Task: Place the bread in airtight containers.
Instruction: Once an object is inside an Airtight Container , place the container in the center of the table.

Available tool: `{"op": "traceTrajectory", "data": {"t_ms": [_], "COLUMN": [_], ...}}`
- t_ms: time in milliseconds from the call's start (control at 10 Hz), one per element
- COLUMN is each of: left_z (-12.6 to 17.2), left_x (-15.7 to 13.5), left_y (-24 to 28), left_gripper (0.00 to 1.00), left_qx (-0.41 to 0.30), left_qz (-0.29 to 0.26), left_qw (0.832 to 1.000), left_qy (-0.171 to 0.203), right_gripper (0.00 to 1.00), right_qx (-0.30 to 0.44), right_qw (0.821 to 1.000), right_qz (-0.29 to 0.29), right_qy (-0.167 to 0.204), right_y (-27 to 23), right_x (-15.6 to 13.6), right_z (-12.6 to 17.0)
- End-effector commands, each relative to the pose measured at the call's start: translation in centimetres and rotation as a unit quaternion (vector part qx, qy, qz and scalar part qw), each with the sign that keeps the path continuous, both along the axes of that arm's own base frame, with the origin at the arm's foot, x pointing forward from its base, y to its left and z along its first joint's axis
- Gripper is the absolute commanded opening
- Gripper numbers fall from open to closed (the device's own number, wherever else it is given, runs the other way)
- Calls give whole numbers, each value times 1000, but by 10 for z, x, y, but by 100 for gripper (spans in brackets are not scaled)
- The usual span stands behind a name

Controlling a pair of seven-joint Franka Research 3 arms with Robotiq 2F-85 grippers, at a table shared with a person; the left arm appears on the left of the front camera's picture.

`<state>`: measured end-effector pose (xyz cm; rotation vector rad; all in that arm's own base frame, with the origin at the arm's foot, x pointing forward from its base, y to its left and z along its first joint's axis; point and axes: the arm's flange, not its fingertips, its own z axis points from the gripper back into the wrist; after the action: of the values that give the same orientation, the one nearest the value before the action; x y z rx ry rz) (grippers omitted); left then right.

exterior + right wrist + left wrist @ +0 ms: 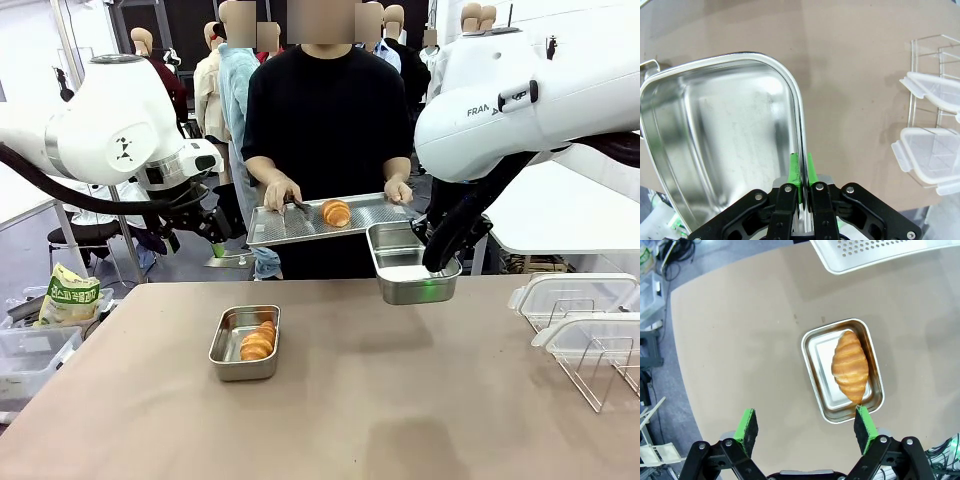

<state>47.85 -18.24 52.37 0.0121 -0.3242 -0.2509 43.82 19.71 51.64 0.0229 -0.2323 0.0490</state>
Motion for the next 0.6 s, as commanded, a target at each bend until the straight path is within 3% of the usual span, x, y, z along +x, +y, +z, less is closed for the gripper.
{"op": "traceTrajectory", "data": {"t_ms": [0, 500], "left_z": [4, 4], "left_x": [-1, -1], "left_y": [1, 1], "left_gripper": [100, 100], "left_qx": [1, 1], "left_qz": [1, 1], "left_qw": [1000, 1000], "left_qy": [-4, -4], "right_gripper": [0, 0], "right_qx": [5, 5], "right_qw": [1000, 1000], "right_qz": [2, 2], "right_qy": [-2, -2], "right_y": [0, 0], "right_x": [-1, -1], "right_z": [3, 3]}}
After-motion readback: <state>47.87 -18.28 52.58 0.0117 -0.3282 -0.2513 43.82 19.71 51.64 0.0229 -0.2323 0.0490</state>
